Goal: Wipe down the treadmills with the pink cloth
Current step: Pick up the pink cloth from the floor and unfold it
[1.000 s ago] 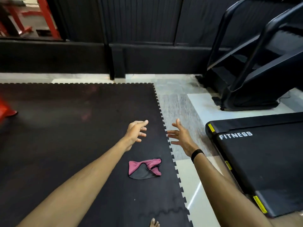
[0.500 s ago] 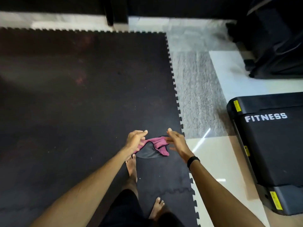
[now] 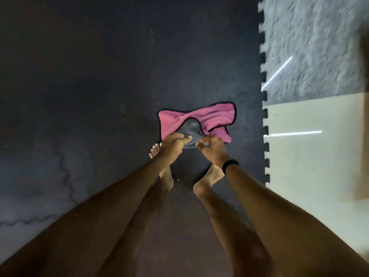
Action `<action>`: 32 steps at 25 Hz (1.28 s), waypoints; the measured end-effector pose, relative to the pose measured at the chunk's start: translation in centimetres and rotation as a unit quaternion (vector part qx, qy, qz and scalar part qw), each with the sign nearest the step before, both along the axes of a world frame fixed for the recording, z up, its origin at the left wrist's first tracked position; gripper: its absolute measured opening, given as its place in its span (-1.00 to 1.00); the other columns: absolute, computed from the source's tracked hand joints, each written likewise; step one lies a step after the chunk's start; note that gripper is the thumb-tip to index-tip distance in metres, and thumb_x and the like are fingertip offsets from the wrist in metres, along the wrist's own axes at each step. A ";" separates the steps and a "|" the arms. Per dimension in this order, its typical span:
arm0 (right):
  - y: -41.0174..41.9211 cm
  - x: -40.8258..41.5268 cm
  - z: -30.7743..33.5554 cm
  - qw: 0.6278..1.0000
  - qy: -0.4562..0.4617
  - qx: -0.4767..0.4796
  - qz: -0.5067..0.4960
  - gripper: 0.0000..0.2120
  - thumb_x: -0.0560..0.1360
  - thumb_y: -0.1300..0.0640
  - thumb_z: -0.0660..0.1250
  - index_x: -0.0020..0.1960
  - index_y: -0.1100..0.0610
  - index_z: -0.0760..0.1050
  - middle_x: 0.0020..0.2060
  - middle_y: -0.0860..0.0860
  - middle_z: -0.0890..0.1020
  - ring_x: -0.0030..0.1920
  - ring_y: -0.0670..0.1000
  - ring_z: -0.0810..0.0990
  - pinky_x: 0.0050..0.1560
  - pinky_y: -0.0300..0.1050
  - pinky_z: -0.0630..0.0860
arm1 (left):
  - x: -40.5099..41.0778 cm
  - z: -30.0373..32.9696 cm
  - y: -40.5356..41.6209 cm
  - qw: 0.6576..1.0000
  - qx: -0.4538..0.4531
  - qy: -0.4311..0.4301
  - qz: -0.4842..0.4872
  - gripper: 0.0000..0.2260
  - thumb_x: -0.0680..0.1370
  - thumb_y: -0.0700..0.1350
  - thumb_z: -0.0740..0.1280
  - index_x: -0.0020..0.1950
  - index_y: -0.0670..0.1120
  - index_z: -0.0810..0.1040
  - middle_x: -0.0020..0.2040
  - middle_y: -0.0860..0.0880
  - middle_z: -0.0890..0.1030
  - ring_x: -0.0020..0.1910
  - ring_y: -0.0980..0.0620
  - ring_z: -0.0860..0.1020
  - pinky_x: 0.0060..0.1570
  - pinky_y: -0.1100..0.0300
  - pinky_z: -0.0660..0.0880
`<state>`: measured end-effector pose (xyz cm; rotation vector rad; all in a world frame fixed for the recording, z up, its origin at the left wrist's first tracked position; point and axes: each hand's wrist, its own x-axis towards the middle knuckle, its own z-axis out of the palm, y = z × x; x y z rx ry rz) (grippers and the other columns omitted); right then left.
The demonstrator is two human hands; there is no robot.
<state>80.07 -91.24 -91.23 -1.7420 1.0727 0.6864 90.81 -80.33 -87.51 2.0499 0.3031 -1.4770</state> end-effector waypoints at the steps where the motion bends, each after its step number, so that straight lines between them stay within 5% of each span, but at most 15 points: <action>1: 0.2 -0.1 -3.7 0.998 0.024 -0.017 0.050 -0.83 0.55 0.04 0.34 -0.04 0.09 0.66 0.15 0.13 0.60 0.21 0.11 0.54 0.28 0.07 0.47 | -0.2 -2.8 -0.3 1.000 -0.002 0.009 -0.024 -0.82 0.58 -0.06 0.37 -0.20 -0.03 0.49 -0.12 -0.14 0.51 -0.17 -0.06 0.47 -0.22 0.16 0.36; 3: 0.6 -0.3 -10.0 0.984 0.098 -0.053 0.142 -0.59 0.56 -0.06 0.20 0.29 0.10 0.57 0.51 0.17 0.31 0.52 0.16 0.23 0.47 0.20 0.24 | -0.7 -7.5 -0.8 0.997 -0.005 0.024 -0.067 -0.86 0.60 -0.07 0.35 -0.12 -0.09 0.53 -0.07 -0.15 0.52 -0.09 -0.06 0.48 -0.10 0.12 0.34; 5: 0.6 -0.6 -13.5 0.969 0.136 -0.068 0.196 -0.55 0.60 -0.02 0.19 0.44 0.11 0.43 0.59 0.14 0.12 0.59 0.15 0.03 0.52 0.25 0.02 | -1.1 -11.0 -0.6 0.996 -0.006 0.018 -0.089 -0.86 0.59 -0.07 0.36 -0.15 -0.07 0.52 -0.04 -0.16 0.56 -0.04 -0.08 0.52 -0.08 0.11 0.38; 8: 0.8 -1.4 -14.5 0.967 0.121 -0.105 0.198 -0.61 0.59 0.06 0.26 0.37 0.17 0.47 0.48 0.15 0.31 0.54 0.13 0.16 0.52 0.23 0.00 | -1.4 -12.1 -0.1 0.992 -0.010 -0.002 -0.128 -0.74 0.57 -0.09 0.40 0.19 -0.20 0.57 0.12 -0.13 0.60 0.18 -0.10 0.56 0.14 0.13 0.47; 11: 0.8 -2.1 -9.2 0.981 0.038 -0.118 0.149 -0.76 0.47 0.20 0.36 0.14 0.13 0.59 0.19 0.08 0.59 0.32 0.12 0.47 0.40 0.05 0.08 | -1.1 -8.2 0.5 0.956 -0.005 -0.084 -0.282 -0.52 0.56 -0.11 0.39 0.44 -0.16 0.39 0.39 -0.17 0.45 0.35 -0.15 0.46 0.30 0.07 0.40; 15: -0.2 -0.7 5.6 0.973 -0.107 -0.121 0.167 -0.72 0.35 0.38 0.38 0.03 0.17 0.59 -0.04 0.13 0.66 0.03 0.21 0.62 0.17 0.00 0.35 | 1.0 4.1 -1.8 0.858 -0.073 -0.179 -0.476 -0.25 0.50 -0.18 0.40 0.61 0.02 0.11 0.62 -0.10 0.04 0.53 -0.18 0.20 0.41 -0.12 0.29; 18: -2.2 1.3 18.2 0.964 -0.158 -0.151 0.148 -0.72 0.37 0.44 0.35 0.06 0.26 0.55 -0.03 0.20 0.63 -0.02 0.26 0.60 -0.10 -0.07 0.40 | 2.7 14.7 -4.5 0.796 -0.104 -0.220 -0.554 -0.35 0.50 -0.16 0.40 0.55 0.00 0.24 0.63 -0.04 0.00 0.51 -0.16 0.21 0.39 -0.07 0.25; 20: -4.0 2.1 26.6 0.955 -0.183 -0.182 0.147 -0.69 0.37 0.42 0.34 0.10 0.26 0.51 -0.01 0.18 0.61 0.00 0.24 0.58 -0.15 -0.20 0.27 | 3.9 22.3 -5.9 0.782 -0.126 -0.256 -0.554 -0.47 0.52 -0.08 0.40 0.46 -0.06 0.35 0.62 -0.03 0.06 0.49 -0.15 0.22 0.36 -0.05 0.24; 23: -6.3 3.0 38.7 0.942 -0.220 -0.214 0.136 -0.68 0.37 0.38 0.32 0.10 0.19 0.45 0.00 0.12 0.57 -0.01 0.20 0.55 -0.15 -0.07 0.43 | 5.9 33.4 -8.1 0.761 -0.176 -0.337 -0.525 -0.63 0.51 0.00 0.42 0.28 -0.09 0.53 0.54 -0.01 0.26 0.44 -0.11 0.29 0.29 0.00 0.27; 27: -10.2 2.8 49.6 0.916 -0.267 -0.289 0.080 -0.72 0.50 0.23 0.32 0.19 0.12 0.37 -0.03 0.07 0.58 -0.10 0.15 0.55 -0.18 0.04 0.48 | 9.3 46.3 -12.3 0.725 -0.265 -0.424 -0.473 -0.77 0.38 0.00 0.54 -0.08 -0.09 0.66 0.06 0.01 0.63 0.18 -0.05 0.50 0.13 0.08 0.35; 32: -17.5 1.7 59.3 0.873 -0.281 -0.397 0.019 -0.90 0.59 0.08 0.33 0.02 0.10 0.46 -0.11 0.06 0.60 -0.12 0.16 0.55 -0.18 0.06 0.45 | 14.4 61.7 -16.8 0.692 -0.276 -0.531 -0.403 -0.82 0.40 -0.01 0.54 -0.11 -0.08 0.69 -0.13 0.00 0.64 -0.04 0.01 0.55 0.00 0.22 0.30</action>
